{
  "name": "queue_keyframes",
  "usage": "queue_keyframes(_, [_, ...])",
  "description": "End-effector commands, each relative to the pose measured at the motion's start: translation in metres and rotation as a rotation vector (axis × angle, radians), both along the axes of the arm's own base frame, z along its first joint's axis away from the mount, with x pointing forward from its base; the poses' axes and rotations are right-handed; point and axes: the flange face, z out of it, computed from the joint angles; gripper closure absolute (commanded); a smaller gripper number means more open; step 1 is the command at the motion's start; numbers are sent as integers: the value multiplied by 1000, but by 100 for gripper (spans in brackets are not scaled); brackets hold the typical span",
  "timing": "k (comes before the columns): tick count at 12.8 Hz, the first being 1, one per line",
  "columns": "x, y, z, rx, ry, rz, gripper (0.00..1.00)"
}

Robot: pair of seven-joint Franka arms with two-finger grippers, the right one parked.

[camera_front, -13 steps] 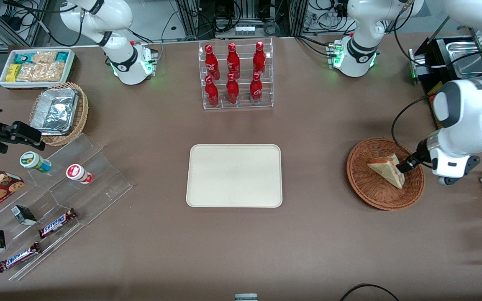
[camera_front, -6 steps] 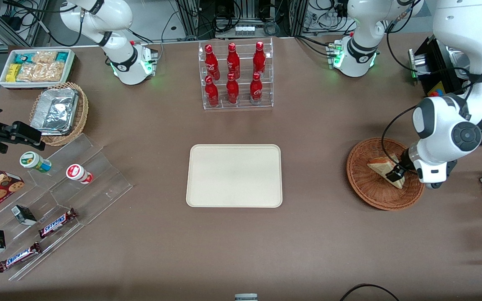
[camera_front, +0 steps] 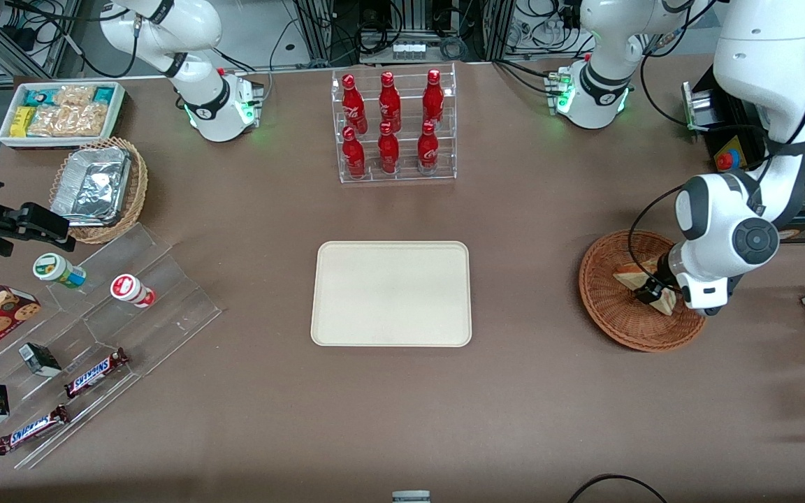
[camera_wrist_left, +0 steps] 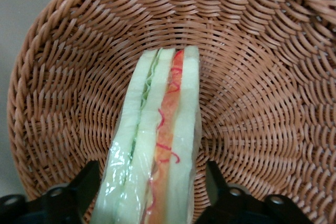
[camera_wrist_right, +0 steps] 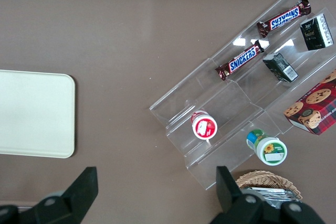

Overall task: Place sandwich from basket to tray
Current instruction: 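Close the left gripper on the sandwich and lift it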

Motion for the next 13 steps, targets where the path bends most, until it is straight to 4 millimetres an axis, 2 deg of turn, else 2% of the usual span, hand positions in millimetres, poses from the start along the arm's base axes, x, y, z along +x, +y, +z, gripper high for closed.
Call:
queue_keyframes(1, [1, 0, 3, 16, -14, 2, 43])
queue_keyframes(3, [1, -1, 15, 27, 1, -20, 50])
queue_keyframes(5, [14, -7, 46, 32, 13, -33, 51])
queue_keyframes(6, [24, -19, 64, 37, 10, -60, 51])
queue_keyframes(7, [36, -45, 86, 78, 3, -137, 51])
queue_keyframes(9, [53, -68, 119, 104, 6, -184, 51])
queue_keyframes(11, [61, -127, 120, 74, -20, -291, 51])
queue_keyframes(12, [65, -164, 115, 32, -21, -355, 53])
queue_keyframes(13, [68, -192, 111, -9, -26, -381, 54])
